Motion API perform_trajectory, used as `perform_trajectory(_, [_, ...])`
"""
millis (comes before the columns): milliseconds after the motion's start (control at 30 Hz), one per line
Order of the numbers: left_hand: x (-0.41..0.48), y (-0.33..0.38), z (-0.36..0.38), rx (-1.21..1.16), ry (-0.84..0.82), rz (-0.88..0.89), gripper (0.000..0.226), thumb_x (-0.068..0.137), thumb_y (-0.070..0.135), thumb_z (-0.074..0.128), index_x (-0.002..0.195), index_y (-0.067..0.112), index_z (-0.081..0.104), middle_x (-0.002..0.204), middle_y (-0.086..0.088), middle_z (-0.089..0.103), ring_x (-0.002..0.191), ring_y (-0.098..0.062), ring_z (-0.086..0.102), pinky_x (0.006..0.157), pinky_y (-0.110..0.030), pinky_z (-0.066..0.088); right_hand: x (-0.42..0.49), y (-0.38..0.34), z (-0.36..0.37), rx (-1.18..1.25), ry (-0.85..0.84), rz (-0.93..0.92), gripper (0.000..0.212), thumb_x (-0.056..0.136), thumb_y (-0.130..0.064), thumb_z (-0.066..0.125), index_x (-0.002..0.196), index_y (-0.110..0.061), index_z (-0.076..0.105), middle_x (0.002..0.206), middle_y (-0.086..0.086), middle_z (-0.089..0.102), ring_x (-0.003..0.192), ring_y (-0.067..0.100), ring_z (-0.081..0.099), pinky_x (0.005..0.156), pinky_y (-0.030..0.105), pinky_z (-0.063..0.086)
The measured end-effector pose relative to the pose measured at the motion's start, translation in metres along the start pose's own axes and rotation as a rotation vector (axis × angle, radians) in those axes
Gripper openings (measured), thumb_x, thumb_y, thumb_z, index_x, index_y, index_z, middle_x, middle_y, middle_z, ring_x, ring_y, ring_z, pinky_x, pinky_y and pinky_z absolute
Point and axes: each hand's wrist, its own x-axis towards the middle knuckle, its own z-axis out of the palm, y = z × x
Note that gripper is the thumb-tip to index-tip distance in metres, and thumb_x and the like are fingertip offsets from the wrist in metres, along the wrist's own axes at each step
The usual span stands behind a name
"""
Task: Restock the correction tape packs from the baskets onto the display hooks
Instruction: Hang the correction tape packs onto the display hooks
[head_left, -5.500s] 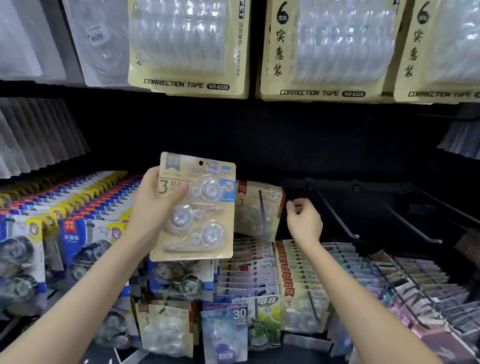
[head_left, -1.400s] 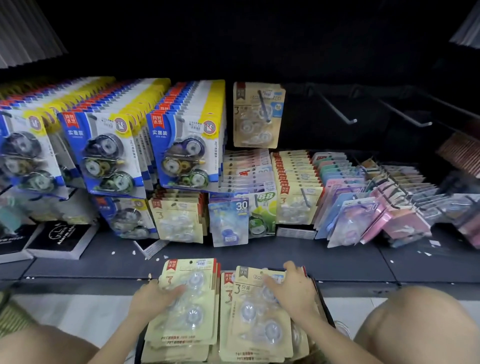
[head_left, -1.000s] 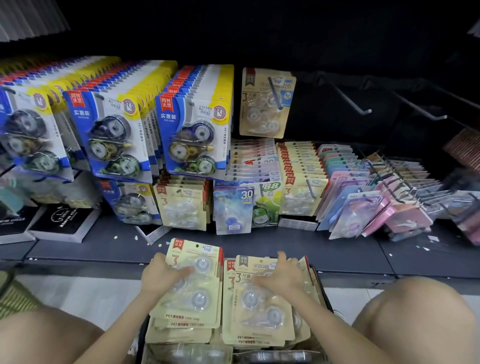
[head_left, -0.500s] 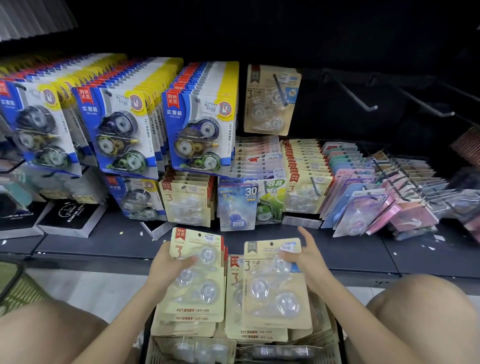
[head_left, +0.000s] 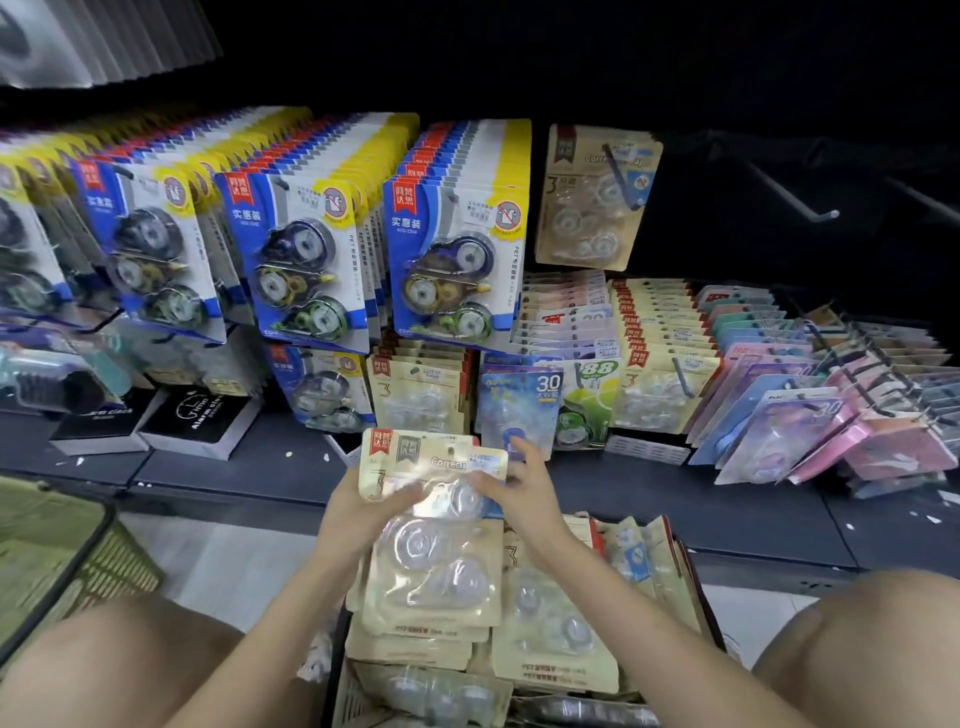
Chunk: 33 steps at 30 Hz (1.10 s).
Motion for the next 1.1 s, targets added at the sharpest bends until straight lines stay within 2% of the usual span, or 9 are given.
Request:
perform_trajectory(100, [0.006, 0.001, -0.022, 0.175, 0.2, 0.063, 0.029, 0.077, 0.016, 0.082, 0.099, 0.02, 0.063, 0.093, 0.003, 0.073, 0.09, -0.021, 0.069, 0.081, -0.041, 0.054, 0.004, 0.013, -0.004, -0.16, 0.063, 0.127, 0.074, 0.083, -0.045, 0.074, 0.142, -0.016, 0.041, 0.103, -0.005, 0.061, 0.102, 0.017, 0.062, 0.095, 0.036, 0.049])
perform_trajectory(200, [0.004, 0.01, -0.039, 0.319, 0.32, 0.11, 0.03, 0.079, 0.022, 0.08, 0.101, 0.024, 0.06, 0.093, 0.008, 0.069, 0.092, -0.021, 0.065, 0.083, -0.042, 0.051, 0.013, 0.034, -0.003, -0.302, -0.014, 0.247, 0.093, 0.078, -0.053, 0.076, 0.149, -0.015, 0.029, 0.128, 0.004, 0.057, 0.122, 0.026, 0.056, 0.1, 0.034, 0.045])
perform_trajectory(300, [0.0, 0.019, -0.054, 0.344, 0.384, 0.151, 0.032, 0.08, 0.024, 0.078, 0.106, 0.022, 0.059, 0.096, 0.007, 0.07, 0.095, -0.021, 0.065, 0.087, -0.045, 0.05, 0.021, 0.044, 0.014, -0.29, -0.071, 0.309, 0.106, 0.073, -0.051, 0.081, 0.151, -0.014, 0.021, 0.139, 0.007, 0.053, 0.126, 0.026, 0.053, 0.101, 0.036, 0.046])
perform_trajectory(533, [-0.014, 0.045, -0.067, 0.424, 0.399, 0.294, 0.028, 0.083, 0.023, 0.077, 0.102, 0.024, 0.057, 0.083, 0.021, 0.061, 0.083, -0.013, 0.059, 0.07, -0.032, 0.039, 0.029, 0.054, 0.032, -0.368, -0.034, 0.323, 0.059, 0.058, -0.044, 0.087, 0.104, -0.018, 0.06, 0.096, 0.001, 0.071, 0.087, 0.022, 0.068, 0.076, 0.032, 0.055])
perform_trajectory(667, [-0.017, 0.062, -0.067, 0.467, 0.343, 0.344, 0.03, 0.082, 0.023, 0.079, 0.1, 0.03, 0.056, 0.082, 0.024, 0.061, 0.082, -0.009, 0.06, 0.065, -0.023, 0.04, 0.031, 0.039, 0.004, -0.144, 0.024, 0.153, 0.062, 0.062, -0.019, 0.09, 0.112, -0.011, 0.052, 0.103, 0.006, 0.069, 0.096, 0.029, 0.068, 0.085, 0.042, 0.056])
perform_trajectory(733, [-0.02, 0.072, -0.063, 0.47, 0.303, 0.363, 0.032, 0.082, 0.022, 0.079, 0.098, 0.036, 0.055, 0.083, 0.027, 0.06, 0.081, -0.001, 0.059, 0.068, -0.021, 0.04, 0.027, 0.022, -0.025, -0.086, 0.019, 0.024, 0.057, 0.07, -0.007, 0.086, 0.116, -0.009, 0.052, 0.106, 0.008, 0.069, 0.099, 0.027, 0.068, 0.079, 0.034, 0.055])
perform_trajectory(833, [-0.022, 0.091, -0.053, 0.507, 0.244, 0.419, 0.037, 0.081, 0.023, 0.08, 0.089, 0.045, 0.05, 0.085, 0.031, 0.06, 0.087, -0.006, 0.062, 0.077, -0.032, 0.047, 0.012, -0.021, -0.073, -0.132, 0.001, -0.142, 0.055, 0.078, -0.008, 0.081, 0.118, -0.022, 0.046, 0.11, -0.009, 0.063, 0.099, 0.005, 0.062, 0.081, 0.026, 0.051])
perform_trajectory(933, [-0.025, 0.116, -0.039, 0.501, 0.208, 0.493, 0.038, 0.08, 0.021, 0.08, 0.096, 0.041, 0.053, 0.087, 0.029, 0.061, 0.083, 0.002, 0.061, 0.075, -0.021, 0.045, -0.004, -0.062, -0.119, -0.135, 0.019, -0.284, 0.055, 0.084, -0.006, 0.074, 0.119, -0.032, 0.041, 0.11, -0.018, 0.06, 0.096, -0.01, 0.059, 0.079, 0.011, 0.049])
perform_trajectory(1100, [-0.024, 0.16, -0.018, 0.432, 0.191, 0.593, 0.039, 0.079, 0.02, 0.081, 0.104, 0.036, 0.056, 0.09, 0.028, 0.062, 0.088, -0.001, 0.062, 0.083, -0.033, 0.047, -0.018, -0.128, -0.173, -0.095, 0.198, -0.51, 0.077, 0.088, -0.012, 0.072, 0.15, -0.027, 0.03, 0.141, -0.016, 0.046, 0.121, -0.011, 0.048, 0.098, 0.007, 0.038])
